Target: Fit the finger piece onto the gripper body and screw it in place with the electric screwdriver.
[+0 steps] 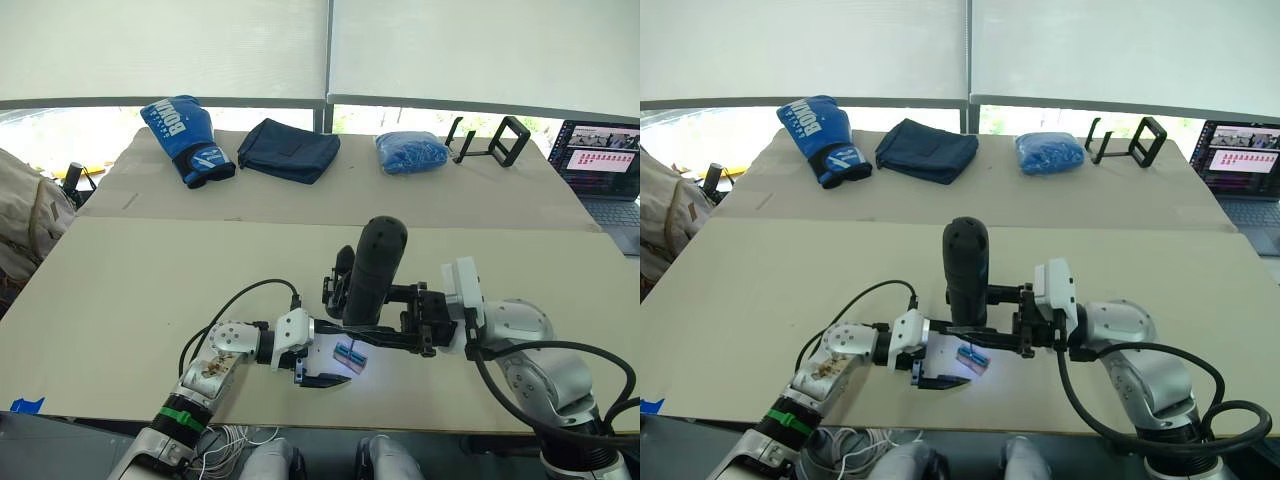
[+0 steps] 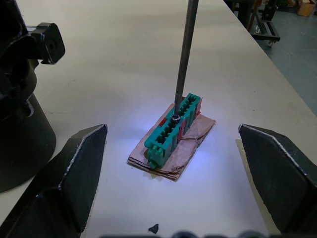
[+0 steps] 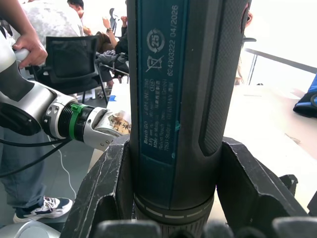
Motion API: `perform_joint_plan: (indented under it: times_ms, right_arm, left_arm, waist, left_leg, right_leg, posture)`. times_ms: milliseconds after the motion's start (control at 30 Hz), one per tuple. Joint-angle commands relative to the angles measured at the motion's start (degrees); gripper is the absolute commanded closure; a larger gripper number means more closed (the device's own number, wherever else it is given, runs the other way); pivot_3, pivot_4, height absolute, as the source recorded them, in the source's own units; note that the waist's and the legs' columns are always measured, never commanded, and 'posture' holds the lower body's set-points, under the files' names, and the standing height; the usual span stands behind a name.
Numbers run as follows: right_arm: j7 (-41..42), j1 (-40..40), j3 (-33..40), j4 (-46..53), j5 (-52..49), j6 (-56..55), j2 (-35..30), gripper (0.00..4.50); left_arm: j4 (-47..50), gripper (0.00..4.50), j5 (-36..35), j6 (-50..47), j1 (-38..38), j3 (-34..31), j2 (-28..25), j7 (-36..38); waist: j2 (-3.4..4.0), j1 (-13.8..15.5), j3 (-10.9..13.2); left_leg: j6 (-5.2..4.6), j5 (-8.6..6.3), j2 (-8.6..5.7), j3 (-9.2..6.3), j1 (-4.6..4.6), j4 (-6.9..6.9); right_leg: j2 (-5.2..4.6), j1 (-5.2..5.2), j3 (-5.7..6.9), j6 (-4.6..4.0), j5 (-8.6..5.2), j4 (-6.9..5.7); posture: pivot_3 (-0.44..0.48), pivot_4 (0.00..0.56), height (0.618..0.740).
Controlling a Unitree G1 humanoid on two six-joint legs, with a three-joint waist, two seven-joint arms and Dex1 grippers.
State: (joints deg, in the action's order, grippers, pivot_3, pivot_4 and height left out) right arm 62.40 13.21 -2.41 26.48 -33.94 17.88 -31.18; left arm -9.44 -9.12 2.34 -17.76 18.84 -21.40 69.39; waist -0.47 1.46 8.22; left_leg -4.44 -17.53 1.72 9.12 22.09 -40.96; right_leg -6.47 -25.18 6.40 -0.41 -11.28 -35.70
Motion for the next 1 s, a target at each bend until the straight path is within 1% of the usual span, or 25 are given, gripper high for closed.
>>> perform_joint_plan:
  times_ms: [33,667,1000]
  right_arm:
    - [0.3,0.6,0.4,1.0,-0.6,-2.4,0.3,2.57]
    - [0.4,0.9,-0.4,-0.3,0.6,-3.0,-0.3,2.57]
    - [-1.6,1.9,-1.9,0.7,0.8,0.5,-1.1,2.57]
  left_arm:
    - [-1.7,0.03,1.0,-1.6,1.3,2.5,0.5,-0.1]
    - [-1.5,0.03,1.0,-1.8,1.5,2.4,0.5,-0.4]
    - [-1.4,0.03,1.0,-1.6,1.6,2.3,0.3,-0.5]
  waist:
    - [0.00,0.0,0.0]
    - [0.00,0.0,0.0]
    - [0.02,0.0,0.0]
  left_leg:
    - [0.00,0.00,0.00,0.00,0.00,0.00]
    - [0.00,0.00,0.00,-0.03,0.00,0.00]
    - [0.00,0.00,0.00,-0.05,-0.05,0.01]
  right_leg:
    - [0.00,0.00,0.00,0.00,0.00,0.00]
    - [-0.03,0.02,0.03,0.00,0.00,0.01]
    - [-0.09,0.05,0.03,0.00,0.00,0.02]
  posture:
    - [0.000,0.150,0.740]
    - [0.000,0.150,0.740]
    - [0.000,0.150,0.740]
